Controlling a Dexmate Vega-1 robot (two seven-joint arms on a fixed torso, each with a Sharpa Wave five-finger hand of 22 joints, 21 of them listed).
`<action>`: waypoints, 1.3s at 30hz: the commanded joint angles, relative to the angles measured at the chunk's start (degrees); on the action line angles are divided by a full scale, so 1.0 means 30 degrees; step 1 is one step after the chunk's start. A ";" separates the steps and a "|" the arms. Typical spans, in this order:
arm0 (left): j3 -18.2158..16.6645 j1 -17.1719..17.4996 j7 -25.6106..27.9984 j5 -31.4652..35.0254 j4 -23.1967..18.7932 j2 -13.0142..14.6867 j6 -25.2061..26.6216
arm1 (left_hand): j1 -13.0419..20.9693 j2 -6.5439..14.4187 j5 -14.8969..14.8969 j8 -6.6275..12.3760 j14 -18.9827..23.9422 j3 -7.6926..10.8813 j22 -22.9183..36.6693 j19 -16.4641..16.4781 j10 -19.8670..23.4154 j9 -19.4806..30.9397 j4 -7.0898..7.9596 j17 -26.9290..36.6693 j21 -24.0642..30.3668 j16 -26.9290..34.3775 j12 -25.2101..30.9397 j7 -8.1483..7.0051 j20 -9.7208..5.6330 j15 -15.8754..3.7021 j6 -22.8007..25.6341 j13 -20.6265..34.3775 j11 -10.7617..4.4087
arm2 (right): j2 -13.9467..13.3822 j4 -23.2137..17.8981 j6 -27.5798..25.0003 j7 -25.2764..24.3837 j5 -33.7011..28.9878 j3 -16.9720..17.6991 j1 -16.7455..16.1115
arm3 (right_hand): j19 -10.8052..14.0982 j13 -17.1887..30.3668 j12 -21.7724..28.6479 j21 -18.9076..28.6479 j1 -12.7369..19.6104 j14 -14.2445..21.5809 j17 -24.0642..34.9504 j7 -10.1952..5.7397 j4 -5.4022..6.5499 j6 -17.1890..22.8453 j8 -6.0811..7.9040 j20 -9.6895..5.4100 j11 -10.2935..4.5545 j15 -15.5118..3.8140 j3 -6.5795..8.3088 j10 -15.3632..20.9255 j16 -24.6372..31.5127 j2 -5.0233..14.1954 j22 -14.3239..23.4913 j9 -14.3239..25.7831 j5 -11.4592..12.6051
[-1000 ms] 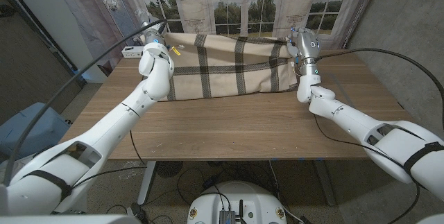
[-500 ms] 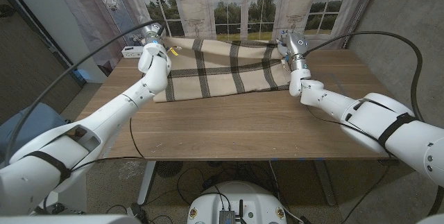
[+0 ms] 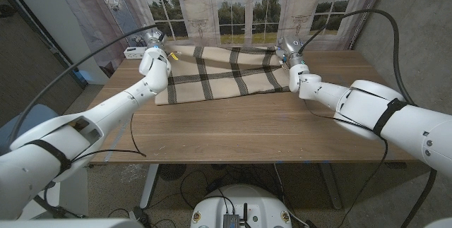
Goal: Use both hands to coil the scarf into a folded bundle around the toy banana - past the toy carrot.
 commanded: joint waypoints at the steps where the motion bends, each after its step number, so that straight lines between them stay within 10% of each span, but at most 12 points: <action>1: 0.2203 -0.1407 0.0576 -0.2135 0.1712 0.0530 0.0289 | -0.0733 -0.0411 -0.0370 0.0442 0.0081 -0.0501 -0.0013 0.0110 -0.0398 -0.1449 -0.0027 0.0002 0.0114 -0.0086 -0.0204 -0.0034 -0.0174 -0.1700 -0.1775 -0.0029 0.0003 | 0.0725 0.0353 -0.1639 0.1786 0.1591 -0.1637 0.0737 | -0.0001 0.0131 -0.0365 -0.0207 -0.0648 -0.0488 0.0252 -0.0718 0.0029 -0.2876 -0.1188 0.0308 0.0184 -0.2475 0.0387 -0.1105 -0.0210 -0.0198 0.0095 0.0050 -0.0223; 7: 0.2355 -0.1286 0.0878 -0.3124 0.1218 0.0941 0.0721 | -0.2010 -0.0163 -0.0625 -0.3161 -0.0034 -0.0864 -0.0037 0.0112 -0.1282 -0.3909 0.0218 -0.0002 -0.0010 -0.0154 -0.0298 -0.0224 -0.0055 -0.1547 -0.6016 -0.0156 0.0230 | 0.0851 0.0199 -0.2018 0.0713 0.1504 -0.1297 0.0580 | -0.0118 0.0194 -0.0448 -0.0355 -0.1966 -0.0877 0.0584 -0.0965 0.0583 -0.5851 -0.1560 0.0523 0.0239 -0.2277 0.0179 -0.2134 -0.0227 -0.0160 0.0119 0.0064 -0.0473; 12: 0.2114 -0.0900 0.1174 -0.4104 0.0453 0.1321 0.1139 | -0.2972 0.0072 -0.0753 -0.4840 -0.0192 -0.1144 -0.0030 0.0122 -0.2241 -0.4956 0.0631 0.0053 -0.0064 -0.0160 -0.0385 -0.0193 0.0043 -0.1339 -0.7855 -0.0223 0.0408 | 0.0561 -0.0565 -0.2370 -0.0741 0.1070 -0.0705 0.0163 | -0.0142 0.0216 -0.0450 -0.0402 -0.2583 -0.1048 0.0712 -0.0909 0.0844 -0.7053 -0.1589 0.0563 0.0338 -0.2166 0.0134 -0.2538 -0.0252 0.0027 0.0126 0.0069 -0.0587; 15: 0.1903 -0.0578 0.1268 -0.4800 -0.0276 0.1616 0.1174 | -0.3681 0.0208 -0.0841 -0.5649 -0.0324 -0.1381 -0.0019 0.0038 -0.2823 -0.5493 0.0990 0.0095 -0.0125 -0.0154 -0.0434 -0.0004 0.0173 -0.1226 -0.8636 -0.0259 0.0551 | -0.0743 -0.3390 -0.3536 -0.0817 0.0528 -0.0201 -0.0559 | -0.0264 0.0225 -0.0461 -0.0465 -0.2714 -0.1232 0.0719 -0.0919 0.0849 -0.7406 -0.1530 0.0540 0.0481 -0.2088 0.0182 -0.2752 -0.0342 0.0072 0.0127 0.0070 -0.0625; 23: 0.1273 0.0685 0.1800 -0.6050 -0.2713 0.2342 0.1397 | -0.4759 0.0196 -0.0988 -0.6524 -0.0465 -0.1829 0.0000 -0.0178 -0.3419 -0.6145 0.1496 0.0125 -0.0249 -0.0129 -0.0413 0.0087 0.0412 -0.1016 -0.9268 -0.0302 0.0759 | -0.3937 -1.0199 -0.5979 0.0961 -0.1024 0.1349 -0.2680 | -0.0279 0.0233 -0.0443 -0.0485 -0.2863 -0.1467 0.0744 -0.0854 0.0876 -0.7739 -0.1475 0.0538 0.0601 -0.1978 0.0277 -0.2923 -0.0439 0.0208 0.0127 0.0070 -0.0672; 39: -0.0501 0.2886 0.2707 -0.9003 -0.6189 0.2832 0.2126 | -0.6335 0.0404 -0.1162 -0.7622 -0.1020 -0.2381 0.0061 -0.0855 -0.4363 -0.6919 0.2272 0.0159 -0.0557 -0.0192 -0.0449 0.0397 0.0946 -0.0425 -1.0058 -0.0344 0.1260 | -0.7239 -1.6565 -0.6668 0.5605 -0.3028 0.3956 -0.5380 | 0.0650 0.0255 -0.0470 -0.0195 -0.3512 -0.1560 0.0876 -0.0865 0.0964 -0.9330 -0.1489 0.0639 0.1015 -0.1725 0.0572 -0.3820 -0.0433 0.0613 0.0122 0.0071 -0.0908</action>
